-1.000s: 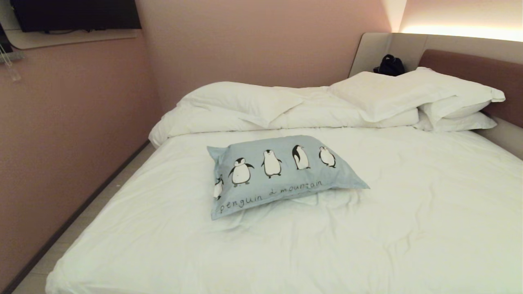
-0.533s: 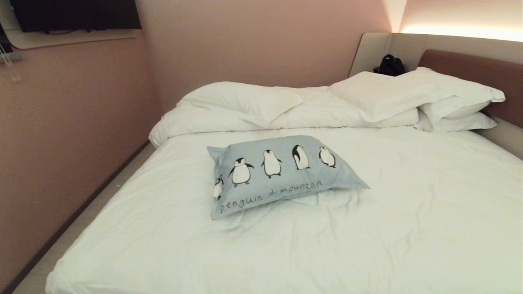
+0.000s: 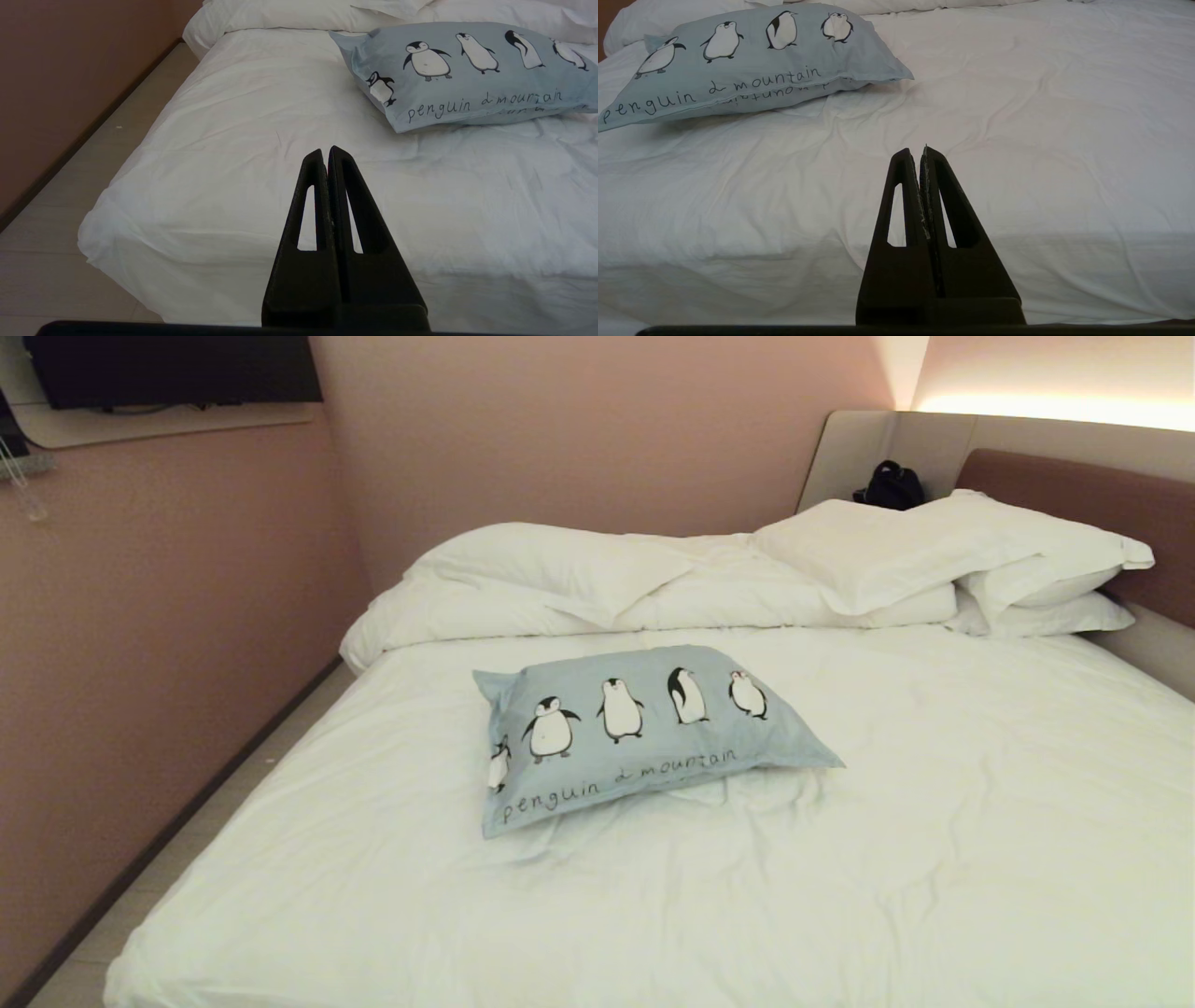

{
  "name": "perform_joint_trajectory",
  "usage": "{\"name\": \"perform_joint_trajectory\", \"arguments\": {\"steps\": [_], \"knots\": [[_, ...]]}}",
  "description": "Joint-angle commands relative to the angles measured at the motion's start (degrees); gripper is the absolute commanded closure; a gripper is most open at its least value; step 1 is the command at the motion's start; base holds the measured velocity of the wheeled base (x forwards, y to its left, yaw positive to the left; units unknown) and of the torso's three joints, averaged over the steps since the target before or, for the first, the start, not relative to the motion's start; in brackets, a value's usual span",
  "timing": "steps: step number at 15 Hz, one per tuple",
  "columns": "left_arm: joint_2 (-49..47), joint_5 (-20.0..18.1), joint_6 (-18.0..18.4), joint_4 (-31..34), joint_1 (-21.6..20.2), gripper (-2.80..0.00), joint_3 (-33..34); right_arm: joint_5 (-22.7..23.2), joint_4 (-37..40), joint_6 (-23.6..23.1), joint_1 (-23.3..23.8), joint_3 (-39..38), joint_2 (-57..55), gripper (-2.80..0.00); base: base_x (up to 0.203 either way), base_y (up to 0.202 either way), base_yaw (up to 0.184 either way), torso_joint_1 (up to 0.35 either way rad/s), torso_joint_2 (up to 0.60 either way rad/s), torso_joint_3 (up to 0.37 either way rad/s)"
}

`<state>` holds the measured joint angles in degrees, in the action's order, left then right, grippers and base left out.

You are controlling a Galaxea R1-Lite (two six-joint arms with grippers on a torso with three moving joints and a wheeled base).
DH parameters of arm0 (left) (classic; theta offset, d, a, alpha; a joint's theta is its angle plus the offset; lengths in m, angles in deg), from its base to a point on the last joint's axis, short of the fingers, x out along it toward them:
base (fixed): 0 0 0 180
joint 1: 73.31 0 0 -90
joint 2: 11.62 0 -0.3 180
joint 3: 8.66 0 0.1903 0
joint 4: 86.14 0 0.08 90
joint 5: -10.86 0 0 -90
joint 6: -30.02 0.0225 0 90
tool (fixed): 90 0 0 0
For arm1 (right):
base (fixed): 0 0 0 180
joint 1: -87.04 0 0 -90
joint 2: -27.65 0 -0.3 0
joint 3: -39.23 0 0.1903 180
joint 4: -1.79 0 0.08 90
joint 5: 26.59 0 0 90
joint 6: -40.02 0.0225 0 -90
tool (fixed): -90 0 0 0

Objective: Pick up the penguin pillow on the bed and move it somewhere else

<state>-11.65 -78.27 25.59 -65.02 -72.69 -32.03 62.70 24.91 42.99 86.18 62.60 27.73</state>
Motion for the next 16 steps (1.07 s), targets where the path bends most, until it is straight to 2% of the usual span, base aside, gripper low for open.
{"name": "perform_joint_trajectory", "arguments": {"steps": [1,16], "knots": [[0.02,0.0,-0.06,-0.03,-0.01,0.0,0.0,0.0,-0.01,0.01,-0.03,0.0,-0.07,0.0,0.0,0.0,0.0,0.0,0.0,0.0],[0.02,0.0,-0.06,-0.03,-0.01,0.0,0.0,0.0,-0.01,0.28,-0.03,0.0,-0.07,0.0,0.0,0.0,0.0,0.0,0.0,0.0]]}}
